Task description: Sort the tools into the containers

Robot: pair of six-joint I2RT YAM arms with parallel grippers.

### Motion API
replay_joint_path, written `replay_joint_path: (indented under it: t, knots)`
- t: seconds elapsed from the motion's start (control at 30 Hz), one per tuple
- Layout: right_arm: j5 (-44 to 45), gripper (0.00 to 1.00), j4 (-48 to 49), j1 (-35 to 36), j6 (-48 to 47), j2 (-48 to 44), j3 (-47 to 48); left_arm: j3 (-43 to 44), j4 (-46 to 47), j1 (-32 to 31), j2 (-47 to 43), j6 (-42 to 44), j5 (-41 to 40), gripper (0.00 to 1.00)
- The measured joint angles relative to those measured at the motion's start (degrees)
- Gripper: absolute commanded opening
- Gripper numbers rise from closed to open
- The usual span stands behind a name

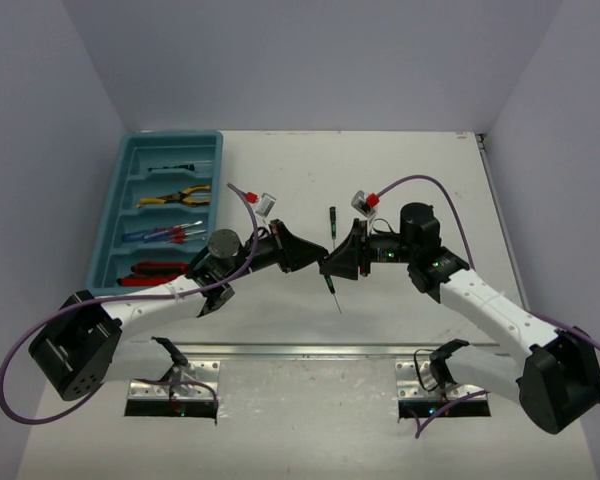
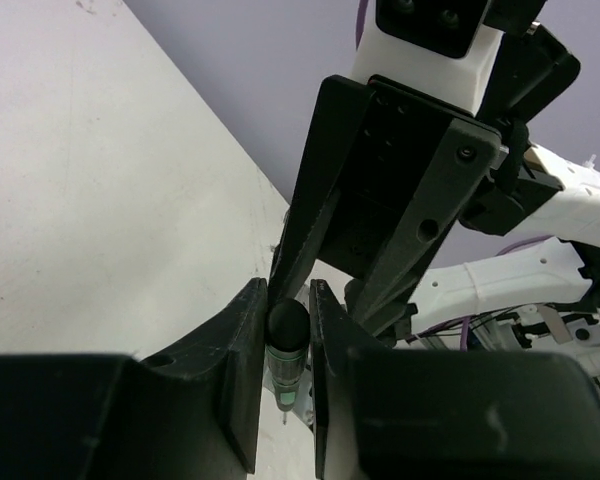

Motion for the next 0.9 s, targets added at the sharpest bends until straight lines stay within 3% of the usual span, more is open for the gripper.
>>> replay_joint_path:
  t: [0.2, 0.43, 0.67, 0.9]
  knots:
    - [9.8, 0.99, -6.7, 0.0, -0.5, -0.5, 2.2, 7.3, -17.4, 1.8, -0.2, 1.7, -11.4, 0.00]
    - [35.8, 0.99, -22.2, -0.3, 0.2, -6.4, 5.3, 17.5, -33.9, 24.7, 1.5, -0.9, -25.0, 0.00]
    - [45.3, 0.99, -27.9, -0.7, 0.1, -10.7, 5.4, 38.9, -45.6, 44.0, 16.1, -6.2, -34.9, 0.00]
    - [45.7, 0.99, -29.8, -0.7, 0.1, -9.8, 5.3, 62.9, -51.7, 54.1, 37.1, -5.7, -41.0, 0.00]
